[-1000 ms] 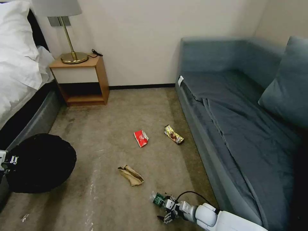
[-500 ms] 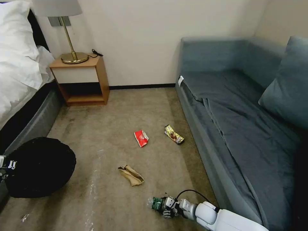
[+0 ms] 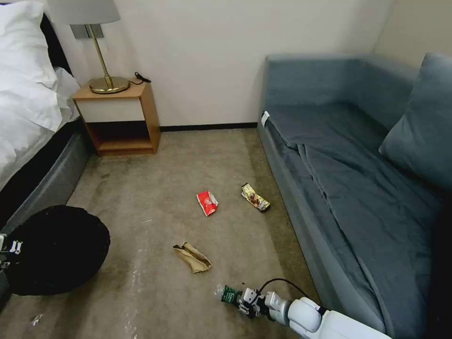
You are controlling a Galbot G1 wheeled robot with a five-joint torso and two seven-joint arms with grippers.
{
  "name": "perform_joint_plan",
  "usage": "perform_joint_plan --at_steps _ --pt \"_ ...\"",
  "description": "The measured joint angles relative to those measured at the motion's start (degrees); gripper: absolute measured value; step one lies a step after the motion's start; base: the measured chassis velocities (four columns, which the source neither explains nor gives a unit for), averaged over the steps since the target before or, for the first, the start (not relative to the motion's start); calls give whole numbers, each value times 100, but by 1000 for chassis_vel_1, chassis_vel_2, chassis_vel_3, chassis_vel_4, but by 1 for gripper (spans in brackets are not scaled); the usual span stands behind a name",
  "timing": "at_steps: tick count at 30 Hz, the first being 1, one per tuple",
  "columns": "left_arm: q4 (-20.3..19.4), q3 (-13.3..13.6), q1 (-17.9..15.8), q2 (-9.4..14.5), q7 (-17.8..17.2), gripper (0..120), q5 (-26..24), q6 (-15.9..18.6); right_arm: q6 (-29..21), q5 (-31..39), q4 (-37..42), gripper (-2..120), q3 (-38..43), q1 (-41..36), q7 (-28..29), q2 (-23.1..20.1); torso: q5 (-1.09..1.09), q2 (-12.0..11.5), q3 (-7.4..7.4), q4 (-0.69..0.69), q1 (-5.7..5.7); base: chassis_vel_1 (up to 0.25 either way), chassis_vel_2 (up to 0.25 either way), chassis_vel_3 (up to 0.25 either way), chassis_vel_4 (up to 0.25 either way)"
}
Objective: Pick up the trash bin, then pick up the garbage on the floor and place it into the trash bin.
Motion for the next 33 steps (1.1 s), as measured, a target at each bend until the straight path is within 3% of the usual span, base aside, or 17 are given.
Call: perform_joint_plan --at_steps 6,9,15,17,24,25,26,28,33 --pt "-114 27 20 -49 6 7 20 16 -33 -35 890 24 199 301 2 -150 0 0 0 1 0 0 0 0 0" --pt "-272 90 15 -90 31 7 20 41 -216 327 1559 24 102 753 44 -197 0 0 0 1 0 0 0 0 0" --pt "-442 245 -84 -132 46 7 19 84 -429 739 2005 24 -66 1174 147 -145 -1 0 0 2 0 0 0 0 0" --pt "-607 470 -273 -150 49 7 18 137 -661 1102 2235 24 -330 1558 291 45 0 0 0 1 0 0 0 0 0" --pt "-790 709 -425 -162 37 7 16 203 -719 1329 1986 24 -650 1974 423 509 0 0 0 -1 0 0 0 0 0" --pt "-841 771 -453 -202 30 7 21 218 -722 1411 1788 24 -800 2186 469 833 -2 0 0 -1 0 0 0 0 0" --pt "-841 771 -453 -202 30 7 21 218 -722 1411 1788 24 -800 2186 469 833 -2 0 0 -1 0 0 0 0 0" --pt "-889 825 -496 -256 25 7 28 224 -722 1577 1454 24 -1004 2521 578 1431 -1 0 0 2 0 0 0 0 0" --pt "-915 844 -508 -307 47 7 29 221 -670 1699 952 24 -1228 2845 651 1998 -2 0 0 3 0 0 0 0 0"
